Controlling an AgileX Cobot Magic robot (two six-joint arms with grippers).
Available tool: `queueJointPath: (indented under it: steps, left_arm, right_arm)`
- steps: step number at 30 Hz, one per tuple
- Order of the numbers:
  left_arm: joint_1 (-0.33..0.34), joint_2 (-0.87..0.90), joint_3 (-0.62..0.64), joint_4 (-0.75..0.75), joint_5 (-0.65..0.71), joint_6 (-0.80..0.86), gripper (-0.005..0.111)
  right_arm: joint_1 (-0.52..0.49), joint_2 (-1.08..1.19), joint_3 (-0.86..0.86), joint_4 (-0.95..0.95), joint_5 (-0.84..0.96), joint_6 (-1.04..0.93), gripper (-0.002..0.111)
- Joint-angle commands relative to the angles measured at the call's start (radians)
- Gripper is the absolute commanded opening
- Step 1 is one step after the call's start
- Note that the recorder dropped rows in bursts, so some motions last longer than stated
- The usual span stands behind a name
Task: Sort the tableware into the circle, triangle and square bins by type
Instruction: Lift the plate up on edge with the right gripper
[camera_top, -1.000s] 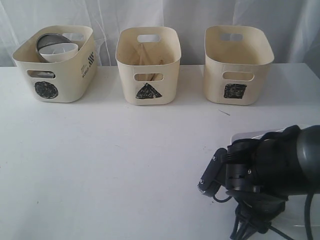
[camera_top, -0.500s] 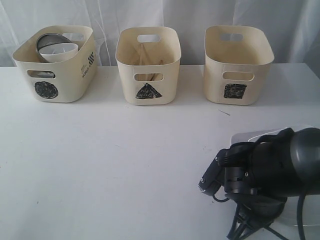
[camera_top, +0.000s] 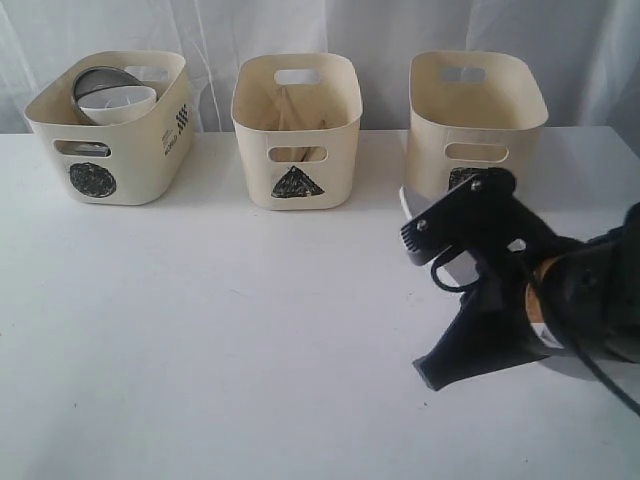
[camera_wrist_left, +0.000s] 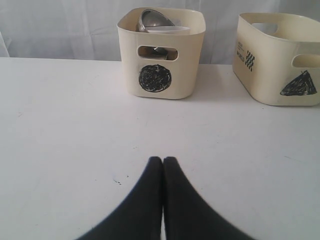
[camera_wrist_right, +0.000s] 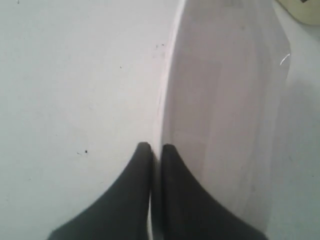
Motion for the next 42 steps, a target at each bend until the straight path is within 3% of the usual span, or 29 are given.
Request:
queueJointPath:
  steps: [1, 16, 29, 35, 42]
  left_arm:
    - [0.003, -0.004, 0.003, -0.004, 0.002, 0.000, 0.000]
    - [0.003, -0.004, 0.003, -0.004, 0.002, 0.000, 0.000]
    - [0.003, -0.004, 0.003, -0.004, 0.002, 0.000, 0.000]
    - [0.003, -0.004, 0.003, -0.004, 0.002, 0.000, 0.000]
    - [0.003, -0.004, 0.003, -0.004, 0.002, 0.000, 0.000]
  right_arm:
    - [-0.002, -0.122, 0.003, 0.003, 0.036, -0.021, 0.000]
    - [-0.002, -0.353, -0.101, -0.004, -0.039, -0.025, 0.000]
    - [-0.004, -0.202, -0.291, -0.088, -0.078, -0.235, 0.000]
    - [-0.077, -0.083, -0.365, -0.144, -0.130, -0.235, 0.000]
    - [-0.216, 0.049, -0.440, -0.156, -0.318, -0.230, 0.000]
